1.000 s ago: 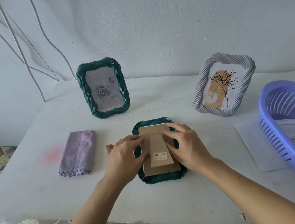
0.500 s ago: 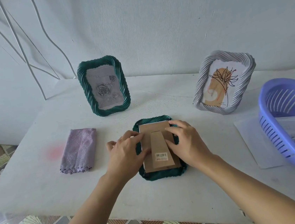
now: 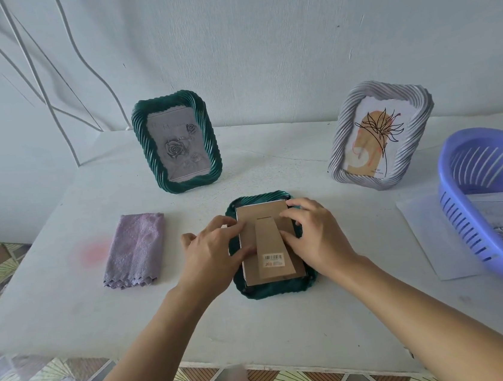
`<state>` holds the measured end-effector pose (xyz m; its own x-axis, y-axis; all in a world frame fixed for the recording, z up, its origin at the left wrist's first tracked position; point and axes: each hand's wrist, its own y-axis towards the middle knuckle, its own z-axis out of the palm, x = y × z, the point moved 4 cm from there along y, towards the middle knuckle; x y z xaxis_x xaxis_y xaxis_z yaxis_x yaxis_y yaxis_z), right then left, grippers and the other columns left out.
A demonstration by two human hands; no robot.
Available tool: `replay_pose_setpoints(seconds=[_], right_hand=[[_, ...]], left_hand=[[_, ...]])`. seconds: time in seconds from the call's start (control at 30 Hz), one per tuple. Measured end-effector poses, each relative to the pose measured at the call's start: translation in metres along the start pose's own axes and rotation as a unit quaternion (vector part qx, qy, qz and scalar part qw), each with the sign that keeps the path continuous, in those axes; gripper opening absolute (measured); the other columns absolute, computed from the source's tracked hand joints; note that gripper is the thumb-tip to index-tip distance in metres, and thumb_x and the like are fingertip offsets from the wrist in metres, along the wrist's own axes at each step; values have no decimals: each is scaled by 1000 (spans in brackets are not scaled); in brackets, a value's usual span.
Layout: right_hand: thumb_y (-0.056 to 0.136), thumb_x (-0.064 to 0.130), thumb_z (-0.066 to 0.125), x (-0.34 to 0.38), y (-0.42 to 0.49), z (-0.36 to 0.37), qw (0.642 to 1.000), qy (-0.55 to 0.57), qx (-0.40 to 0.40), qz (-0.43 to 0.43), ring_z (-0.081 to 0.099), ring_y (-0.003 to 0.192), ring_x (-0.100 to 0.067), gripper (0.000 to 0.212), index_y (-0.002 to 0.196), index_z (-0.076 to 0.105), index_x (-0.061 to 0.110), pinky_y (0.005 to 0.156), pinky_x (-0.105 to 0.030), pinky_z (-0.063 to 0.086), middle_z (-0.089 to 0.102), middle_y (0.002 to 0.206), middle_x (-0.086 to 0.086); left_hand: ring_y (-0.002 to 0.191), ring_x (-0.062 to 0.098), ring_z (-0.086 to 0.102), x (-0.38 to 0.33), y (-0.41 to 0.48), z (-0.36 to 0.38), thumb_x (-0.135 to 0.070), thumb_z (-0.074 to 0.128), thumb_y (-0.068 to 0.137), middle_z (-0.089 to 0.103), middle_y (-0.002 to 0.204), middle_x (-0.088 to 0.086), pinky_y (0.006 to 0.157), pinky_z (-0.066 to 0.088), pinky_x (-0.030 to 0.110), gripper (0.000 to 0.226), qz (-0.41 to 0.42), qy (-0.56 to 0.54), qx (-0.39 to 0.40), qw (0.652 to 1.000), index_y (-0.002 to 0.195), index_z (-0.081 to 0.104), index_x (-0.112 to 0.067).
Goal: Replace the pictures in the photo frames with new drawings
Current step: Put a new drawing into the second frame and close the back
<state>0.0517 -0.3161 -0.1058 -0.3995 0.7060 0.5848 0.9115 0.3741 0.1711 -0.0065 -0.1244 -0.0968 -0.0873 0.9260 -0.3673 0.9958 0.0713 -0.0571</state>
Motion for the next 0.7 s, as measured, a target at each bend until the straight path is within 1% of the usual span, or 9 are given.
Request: replay_pose_setpoints(seconds=[0.13, 0.2, 0.27, 0.37, 0.43, 0.53, 0.6, 0.63, 0.7], right_hand=[[82, 23, 77, 0, -1, 0, 1000, 0, -2, -4, 57, 114, -24, 34, 114, 72, 12, 92, -31, 49, 61, 128, -7], [82, 24, 78, 0, 0, 0, 1000, 0, -2, -6, 58, 110, -23, 34, 114, 72, 13, 90, -30, 48, 61, 127, -6], [81, 24, 78, 0, 0, 0, 1000, 0, -2, -5, 58, 107, -23, 34, 113, 72, 13, 88, -29, 47, 61, 126, -6], [80, 24, 79, 0, 1, -1, 1000, 1, -3, -8, 59, 96, -20, 33, 110, 73, 13, 82, -25, 46, 62, 121, -4], [79, 23, 81, 1, 2, -3, 1000, 11, 0, -11, 53, 86, -14, 31, 107, 74, 11, 78, -24, 44, 62, 116, -4], [78, 24, 83, -2, 2, -6, 999, 32, 16, -16, 51, 82, -8, 33, 108, 75, 10, 75, -13, 38, 62, 116, -2], [77, 27, 84, -6, 1, -10, 998, 44, 38, -16, 58, 91, -10, 37, 110, 75, 12, 80, -7, 37, 63, 121, 0], [76, 29, 84, -9, 0, -12, 998, 46, 50, -19, 60, 101, -11, 39, 111, 74, 14, 87, -9, 38, 62, 124, 1], [74, 31, 85, -11, -5, -16, 996, 41, 72, -30, 56, 114, -13, 43, 112, 74, 16, 98, -20, 40, 62, 128, 2]], left_hand=[[116, 7, 53, 5, -2, -1, -58, 64, 88, 44, 147, -19, 95, 30, 43, 60, 19, 5, 37, 999, 142, 51, -38], [125, 8, 48, 7, -3, -1, -60, 66, 85, 39, 152, -20, 96, 29, 43, 68, 26, 18, 56, 998, 146, 45, -39], [130, 10, 45, 7, -5, 1, -59, 66, 85, 36, 154, -20, 96, 28, 43, 70, 29, 24, 60, 998, 148, 42, -39], [130, 11, 43, 6, -7, 2, -57, 64, 87, 34, 154, -20, 92, 27, 42, 68, 32, 43, 55, 997, 148, 41, -41], [128, 13, 43, 4, -7, 2, -57, 64, 87, 34, 153, -20, 89, 26, 41, 67, 30, 51, 57, 997, 148, 41, -41], [127, 13, 44, 2, -7, 1, -58, 63, 87, 33, 154, -19, 88, 26, 41, 69, 25, 60, 65, 996, 149, 40, -40], [126, 13, 45, 1, -8, 1, -60, 63, 85, 33, 153, -19, 86, 24, 40, 71, 20, 57, 66, 996, 148, 40, -39], [126, 13, 45, 0, -8, 1, -61, 64, 84, 32, 153, -19, 85, 22, 39, 72, 19, 56, 67, 996, 148, 40, -38], [127, 14, 45, -2, -9, 1, -63, 64, 84, 31, 154, -20, 84, 21, 39, 73, 18, 59, 68, 996, 148, 40, -38]])
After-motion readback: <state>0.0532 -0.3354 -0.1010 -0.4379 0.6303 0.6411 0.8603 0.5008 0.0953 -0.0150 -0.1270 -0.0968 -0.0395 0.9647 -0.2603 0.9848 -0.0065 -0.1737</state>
